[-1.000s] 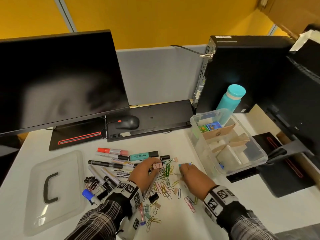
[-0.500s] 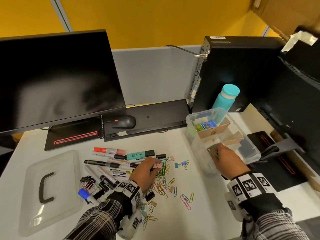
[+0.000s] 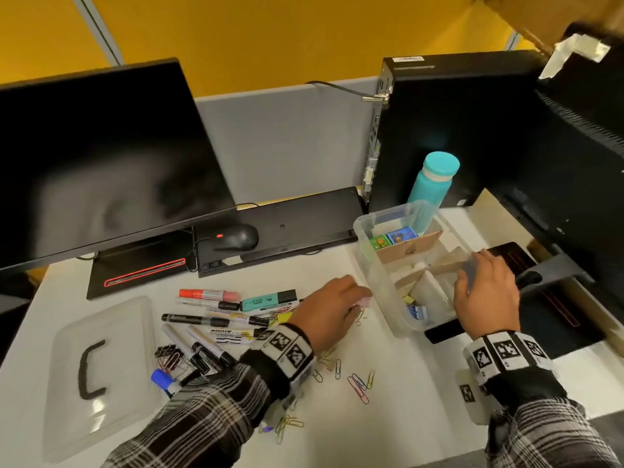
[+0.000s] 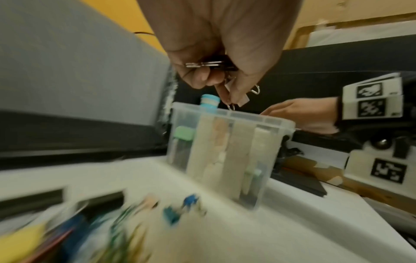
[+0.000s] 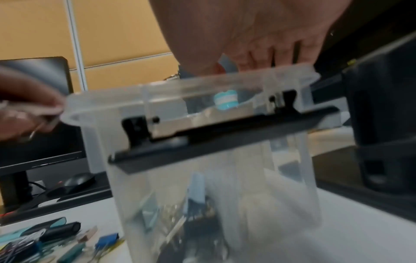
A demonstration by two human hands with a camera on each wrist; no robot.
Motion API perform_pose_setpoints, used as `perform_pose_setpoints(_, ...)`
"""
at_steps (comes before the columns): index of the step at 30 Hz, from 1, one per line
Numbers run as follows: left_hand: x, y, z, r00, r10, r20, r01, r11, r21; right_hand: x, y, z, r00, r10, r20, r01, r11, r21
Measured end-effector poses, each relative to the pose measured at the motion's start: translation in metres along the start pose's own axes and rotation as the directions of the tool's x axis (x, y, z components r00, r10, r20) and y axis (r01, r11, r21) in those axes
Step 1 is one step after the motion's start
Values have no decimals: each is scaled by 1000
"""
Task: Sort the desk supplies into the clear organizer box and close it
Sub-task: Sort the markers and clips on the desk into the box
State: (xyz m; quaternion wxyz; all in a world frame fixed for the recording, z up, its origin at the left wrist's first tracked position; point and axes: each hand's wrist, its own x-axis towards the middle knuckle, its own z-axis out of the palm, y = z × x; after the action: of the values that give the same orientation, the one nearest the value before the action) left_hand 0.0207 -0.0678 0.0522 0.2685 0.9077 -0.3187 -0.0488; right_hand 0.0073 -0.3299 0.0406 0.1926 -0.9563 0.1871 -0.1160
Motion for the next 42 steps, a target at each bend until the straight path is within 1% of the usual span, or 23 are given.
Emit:
perform_pose_setpoints(1,11,12,1,998,69,2,-69,997,41,-2,5,5,999,19,28,-19,1000,6)
perform_pose_setpoints(3,33,34,9,979,191,76,-201,967,155,-5,11,11,999,19,40,-20,999,41)
perform_pose_setpoints(5,56,48,21,937,298,181,-336,909,246,-7,14,14,1000,9,8,-9,997,71)
perform_pose_setpoints(7,77,60,30,885,371,282,-445,853,273,-8,16,16,1000,15,-24,-13,996,83)
perform_pose_setpoints(8,85,66,31,873,353,337,-455,839,299,-8,16,17,999,14,-29,-11,996,88)
perform_pose_setpoints(10,96,72,31,878,256,406,-420,819,392,-8,16,18,1000,8,-29,-5,995,98)
perform_pose_setpoints(13,103,75,36,895,152,420,-332,855,398,-9,16,19,999,7,-35,-3,994,109)
perform_pose_setpoints(16,101,75,40,866,123,485,-340,857,388,-8,17,22,998,5,-61,3,991,133)
perform_pose_setpoints(19,98,72,39,870,178,459,-369,853,370,-9,17,23,997,-7,-70,19,985,173)
perform_pose_setpoints(21,93,66,36,901,264,345,-370,882,291,-9,19,22,998,-7,-61,17,985,170)
perform_pose_setpoints(23,82,58,28,938,298,178,-331,922,202,-10,17,19,998,-11,-66,20,991,130)
perform_pose_setpoints(24,74,52,22,957,276,89,-287,941,177,-11,14,17,996,-29,-85,40,991,127)
perform_pose_setpoints(25,64,44,16,975,223,13,-222,962,157,-13,7,13,992,-66,-111,83,985,149)
perform_pose_setpoints(27,41,19,2,994,72,-88,-61,991,122,-19,-15,4,966,-200,-163,237,937,258)
perform_pose_setpoints(30,7,-29,-9,990,-105,-97,121,976,182,-33,-56,2,871,-460,-175,491,791,366)
perform_pose_setpoints(32,-13,-55,-5,982,-190,-25,190,952,241,-46,-78,11,794,-601,-90,584,714,386)
perform_pose_setpoints(34,-32,-75,2,970,-240,27,222,931,288,-57,-93,33,723,-691,12,632,668,393)
perform_pose_setpoints(35,-41,-83,6,964,-265,35,243,923,300,-61,-97,46,714,-695,79,621,682,386)
perform_pose_setpoints(36,-48,-89,9,954,-297,37,272,913,303,-62,-98,59,725,-670,159,588,723,363)
perform_pose_setpoints(38,-59,-100,14,930,-365,47,334,891,309,-60,-97,84,758,-545,357,488,838,243)
perform_pose_setpoints(39,-63,-104,15,917,-396,58,361,881,307,-59,-95,94,760,-473,446,459,876,146)
perform_pose_setpoints(40,-66,-108,16,908,-414,66,378,877,298,-58,-93,101,750,-423,509,464,884,51)
perform_pose_setpoints(42,-69,-113,18,901,-429,72,395,876,277,-58,-91,110,724,-387,572,496,867,-41)
